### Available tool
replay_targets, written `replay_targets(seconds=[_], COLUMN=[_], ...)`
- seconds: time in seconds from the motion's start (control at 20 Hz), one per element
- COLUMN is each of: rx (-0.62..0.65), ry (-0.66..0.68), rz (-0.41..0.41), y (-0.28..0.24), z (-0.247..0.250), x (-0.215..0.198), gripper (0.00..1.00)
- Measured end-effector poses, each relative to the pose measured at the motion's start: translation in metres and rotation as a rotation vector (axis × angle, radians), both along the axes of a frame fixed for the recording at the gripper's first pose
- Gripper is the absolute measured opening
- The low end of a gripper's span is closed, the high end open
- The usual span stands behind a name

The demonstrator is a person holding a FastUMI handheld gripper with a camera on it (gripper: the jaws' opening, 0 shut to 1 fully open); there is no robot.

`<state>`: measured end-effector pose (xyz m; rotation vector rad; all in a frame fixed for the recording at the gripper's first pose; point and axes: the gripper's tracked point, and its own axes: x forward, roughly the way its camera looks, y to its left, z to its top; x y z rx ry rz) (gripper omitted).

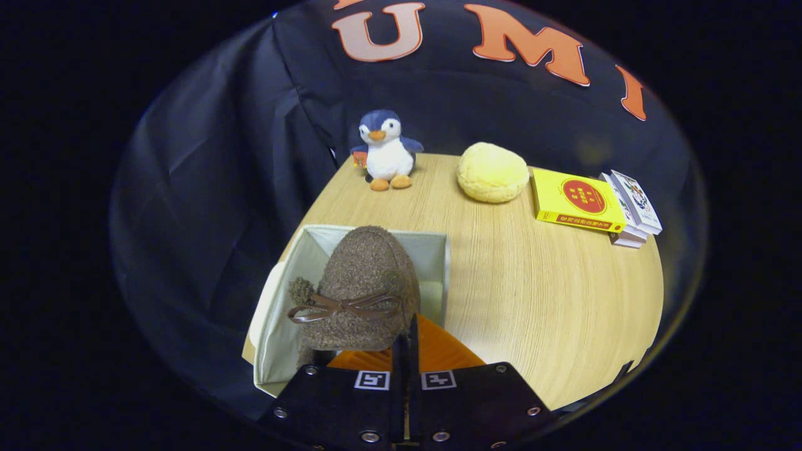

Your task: Open the storage box then place both shoes into the box .Put the left shoe in first, then the right shoe, with the right side of both shoes facing outward in a uniform manner.

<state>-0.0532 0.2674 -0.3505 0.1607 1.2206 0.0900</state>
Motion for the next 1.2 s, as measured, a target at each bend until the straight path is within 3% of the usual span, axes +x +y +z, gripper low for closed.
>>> replay_targets(seconds=[0.25,0.4,0.65,0.9,1.2], rx=[-0.043,0.023,0.126,0.201,0.244], ry=[0.034,0.098,0.076,-0.062,-0.317], rz=[0.037,0.063,0.035,0.029,0.020], y=[0.012,0.026,0.017,-0.013,-0.074], z=[-0.015,-0.016,0.006,0.041,0.100], x=[-0.001,-0.018,-0.016,0.002,0.035], gripper=[0.07,0.19,0.23,0.33,0.41])
